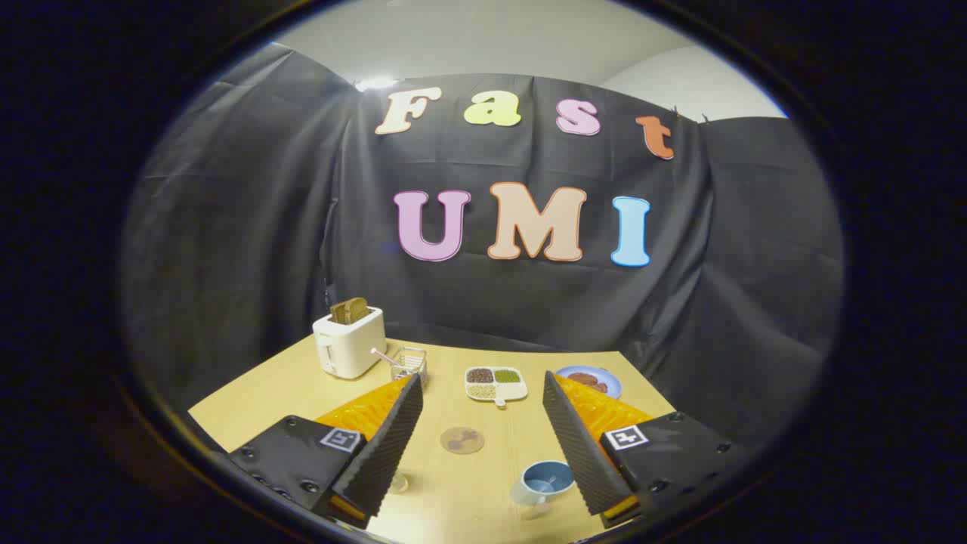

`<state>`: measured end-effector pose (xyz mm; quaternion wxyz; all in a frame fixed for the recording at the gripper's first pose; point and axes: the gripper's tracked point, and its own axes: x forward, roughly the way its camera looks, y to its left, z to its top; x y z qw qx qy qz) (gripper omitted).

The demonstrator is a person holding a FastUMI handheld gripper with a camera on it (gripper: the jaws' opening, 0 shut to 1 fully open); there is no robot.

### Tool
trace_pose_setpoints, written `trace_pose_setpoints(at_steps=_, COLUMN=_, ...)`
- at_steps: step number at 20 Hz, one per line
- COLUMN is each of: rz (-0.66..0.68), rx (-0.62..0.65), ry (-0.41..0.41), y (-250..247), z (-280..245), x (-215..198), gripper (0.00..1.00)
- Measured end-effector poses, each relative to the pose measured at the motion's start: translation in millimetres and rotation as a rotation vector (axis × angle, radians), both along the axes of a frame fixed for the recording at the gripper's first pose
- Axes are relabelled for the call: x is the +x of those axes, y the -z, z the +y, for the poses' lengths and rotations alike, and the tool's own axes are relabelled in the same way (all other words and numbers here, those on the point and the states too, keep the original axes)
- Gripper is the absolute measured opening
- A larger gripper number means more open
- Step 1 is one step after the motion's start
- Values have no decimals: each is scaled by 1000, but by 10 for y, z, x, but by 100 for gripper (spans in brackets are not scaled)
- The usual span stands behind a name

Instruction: Take the bottle from table, then pour the juice into the cup, finally place the bottle on the coaster

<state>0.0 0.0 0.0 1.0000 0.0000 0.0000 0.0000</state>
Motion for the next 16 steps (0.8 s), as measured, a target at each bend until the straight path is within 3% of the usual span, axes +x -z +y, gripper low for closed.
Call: trace_pose_setpoints(at_steps=16, rz=36, rx=-3, ry=47, y=208, z=369, x=-129, gripper=100)
